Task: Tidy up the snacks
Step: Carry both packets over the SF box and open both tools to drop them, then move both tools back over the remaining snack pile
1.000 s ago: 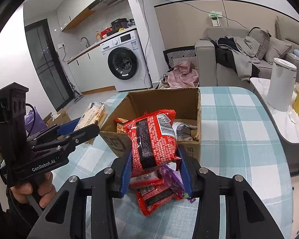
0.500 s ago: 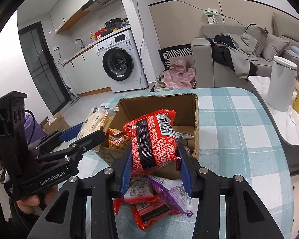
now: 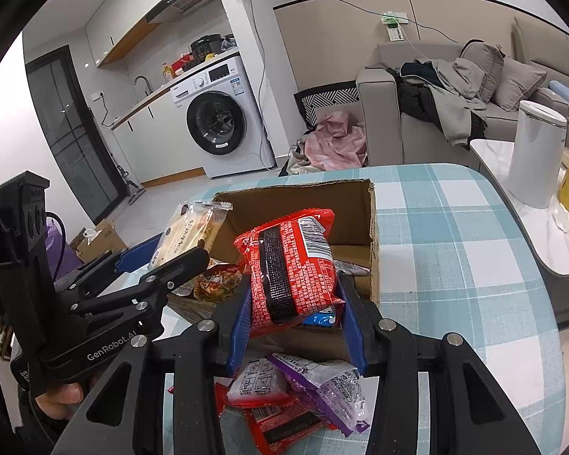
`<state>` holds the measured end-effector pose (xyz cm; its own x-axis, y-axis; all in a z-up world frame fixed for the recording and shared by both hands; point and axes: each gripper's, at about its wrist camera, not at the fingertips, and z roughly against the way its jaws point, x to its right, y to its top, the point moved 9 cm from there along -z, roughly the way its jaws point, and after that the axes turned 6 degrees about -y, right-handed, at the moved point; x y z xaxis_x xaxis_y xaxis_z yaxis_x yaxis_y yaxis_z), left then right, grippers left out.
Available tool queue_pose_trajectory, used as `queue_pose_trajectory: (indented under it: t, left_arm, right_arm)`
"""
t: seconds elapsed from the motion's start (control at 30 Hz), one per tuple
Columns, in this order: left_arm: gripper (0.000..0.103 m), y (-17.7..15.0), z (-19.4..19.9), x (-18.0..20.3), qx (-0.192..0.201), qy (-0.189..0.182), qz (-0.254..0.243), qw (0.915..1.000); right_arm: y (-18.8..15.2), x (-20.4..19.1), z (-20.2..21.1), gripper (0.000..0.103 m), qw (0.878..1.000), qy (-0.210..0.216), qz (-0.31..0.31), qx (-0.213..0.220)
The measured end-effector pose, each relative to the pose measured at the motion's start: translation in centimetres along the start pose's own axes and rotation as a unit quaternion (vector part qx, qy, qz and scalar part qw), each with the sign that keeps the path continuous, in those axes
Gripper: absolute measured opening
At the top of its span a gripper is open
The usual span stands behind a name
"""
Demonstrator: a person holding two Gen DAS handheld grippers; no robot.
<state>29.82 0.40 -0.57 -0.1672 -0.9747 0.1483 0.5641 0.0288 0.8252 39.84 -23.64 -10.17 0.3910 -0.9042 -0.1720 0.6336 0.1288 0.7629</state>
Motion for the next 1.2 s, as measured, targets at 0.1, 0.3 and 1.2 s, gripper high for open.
queue_pose_trajectory:
  t: [0.1,0.3,1.2]
  left_arm:
    - [0.055,-0.1,-0.5,-0.1,-0.002,0.003,-0.003,1.0000]
    - [0.055,-0.1,-2.3,-0.2,-0.011,0.005,-0.005,0.9999]
    - [0.102,-2.4,2.9,0.2,0.013,0.002,-0.005,0.9999]
  right_arm:
    - [0.2,0.1,-0.6,0.043,1.000,-0.004,-0.001,-0.001]
    - [0.4,0.1,-1.9,0.043,1.000,-0.009,-0.002,-0.009]
    - [-0.2,2.2,3.1,0.101,0.999,-0.014,-0.008,0.044]
